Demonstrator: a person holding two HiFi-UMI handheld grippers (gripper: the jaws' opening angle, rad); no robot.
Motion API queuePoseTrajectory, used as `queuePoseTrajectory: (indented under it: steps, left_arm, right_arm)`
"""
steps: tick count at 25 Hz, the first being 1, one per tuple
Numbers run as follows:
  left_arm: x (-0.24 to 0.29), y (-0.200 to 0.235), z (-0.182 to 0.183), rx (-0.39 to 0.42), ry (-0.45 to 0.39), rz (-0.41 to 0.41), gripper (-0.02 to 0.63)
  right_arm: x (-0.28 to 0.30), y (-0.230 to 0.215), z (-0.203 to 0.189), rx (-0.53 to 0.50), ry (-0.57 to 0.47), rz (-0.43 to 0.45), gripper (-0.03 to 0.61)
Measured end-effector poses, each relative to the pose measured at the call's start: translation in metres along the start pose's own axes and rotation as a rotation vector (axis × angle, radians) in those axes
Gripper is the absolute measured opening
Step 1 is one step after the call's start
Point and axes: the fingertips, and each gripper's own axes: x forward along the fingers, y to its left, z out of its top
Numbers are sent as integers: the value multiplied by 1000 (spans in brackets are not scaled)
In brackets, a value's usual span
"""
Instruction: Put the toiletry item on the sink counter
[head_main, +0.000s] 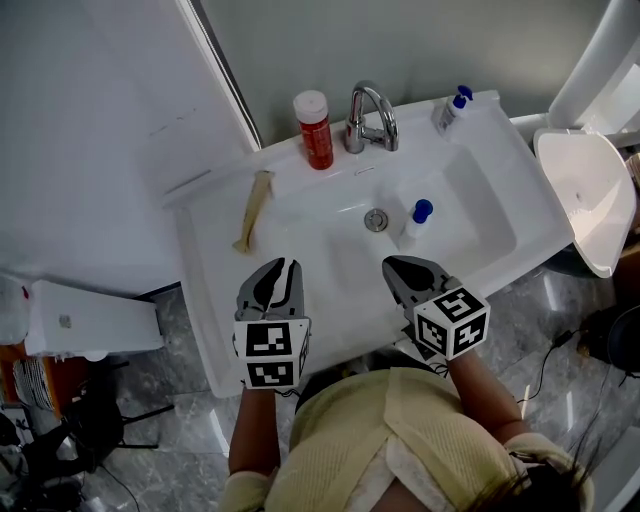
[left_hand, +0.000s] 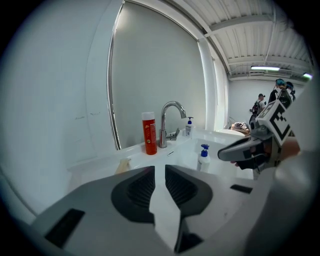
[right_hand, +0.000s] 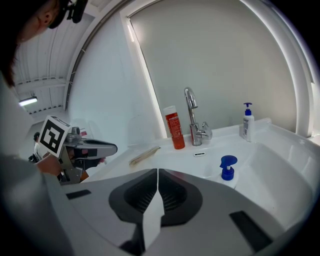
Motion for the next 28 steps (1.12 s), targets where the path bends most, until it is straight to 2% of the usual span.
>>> queuePoseTrajectory:
  steps: [11,28]
  left_arm:
    - [-3,-37,-12,2,17,-101,75]
    - [-6,-44,-32,-13,61,-130,57]
  right_arm:
    - [-7,5,-6,5,1,-21,29]
    - [-12,10,-16,0,23,-55,26]
